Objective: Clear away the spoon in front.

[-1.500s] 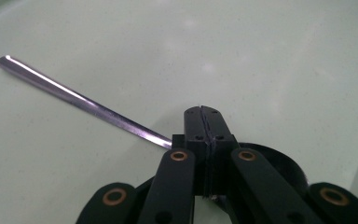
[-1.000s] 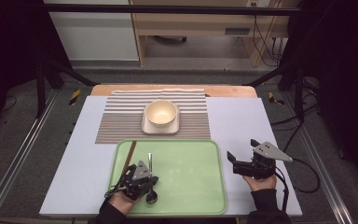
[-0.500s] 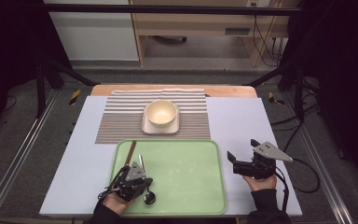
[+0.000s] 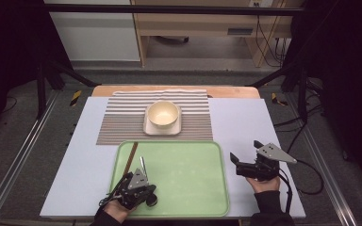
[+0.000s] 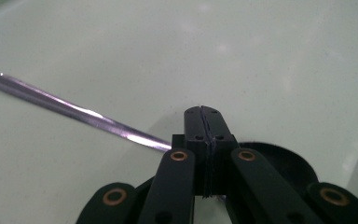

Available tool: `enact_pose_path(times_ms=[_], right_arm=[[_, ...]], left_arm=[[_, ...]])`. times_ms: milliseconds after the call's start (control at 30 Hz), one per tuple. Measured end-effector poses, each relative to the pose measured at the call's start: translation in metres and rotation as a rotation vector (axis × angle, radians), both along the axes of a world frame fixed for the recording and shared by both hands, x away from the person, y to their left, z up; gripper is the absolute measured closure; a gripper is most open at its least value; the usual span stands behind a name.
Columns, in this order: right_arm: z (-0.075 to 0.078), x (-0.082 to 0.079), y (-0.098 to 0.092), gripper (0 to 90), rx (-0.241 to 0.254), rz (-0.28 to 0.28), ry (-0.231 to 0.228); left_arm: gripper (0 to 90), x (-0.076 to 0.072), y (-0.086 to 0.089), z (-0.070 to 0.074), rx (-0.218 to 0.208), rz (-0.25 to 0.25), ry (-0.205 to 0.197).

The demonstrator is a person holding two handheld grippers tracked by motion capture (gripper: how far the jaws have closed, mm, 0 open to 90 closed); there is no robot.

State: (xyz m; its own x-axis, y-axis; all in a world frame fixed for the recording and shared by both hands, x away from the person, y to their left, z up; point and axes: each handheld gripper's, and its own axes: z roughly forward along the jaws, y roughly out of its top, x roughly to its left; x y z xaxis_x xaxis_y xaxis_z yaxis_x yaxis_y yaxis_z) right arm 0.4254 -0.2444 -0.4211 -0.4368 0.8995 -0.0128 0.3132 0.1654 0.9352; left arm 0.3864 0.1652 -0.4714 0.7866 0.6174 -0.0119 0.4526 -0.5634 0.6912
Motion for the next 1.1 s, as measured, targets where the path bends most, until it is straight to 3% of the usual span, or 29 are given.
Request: enact_pose_path(times_ms=[300,567,700,800,1100], right_arm=[[0.0,0.0,0.0,3.1,-0.001,0.002,0.002],[-0.001,0.001,0.002,3.1,-0.004,0.003,0.006],[-0.001,0.0,0.002,3.1,-0.005,0.002,0.004],[-0.001,0.001,0.001,3.1,-0.002,0.0,0.005],[-0.001,0.0,0.001,3.2,-0.005,0.001,0.005]], left_arm=[[89.4,-0.013,0.024,0.0,0.004,0.041,-0.004],[89.4,-0.001,0.02,0.003,-0.046,0.072,-0.028],[89.4,0.004,0.016,-0.002,-0.005,0.067,-0.033],[89.5,0.003,0.021,-0.001,0.012,0.094,-0.039],[89.5,0.003,0.038,0.0,0.013,0.135,-0.03]])
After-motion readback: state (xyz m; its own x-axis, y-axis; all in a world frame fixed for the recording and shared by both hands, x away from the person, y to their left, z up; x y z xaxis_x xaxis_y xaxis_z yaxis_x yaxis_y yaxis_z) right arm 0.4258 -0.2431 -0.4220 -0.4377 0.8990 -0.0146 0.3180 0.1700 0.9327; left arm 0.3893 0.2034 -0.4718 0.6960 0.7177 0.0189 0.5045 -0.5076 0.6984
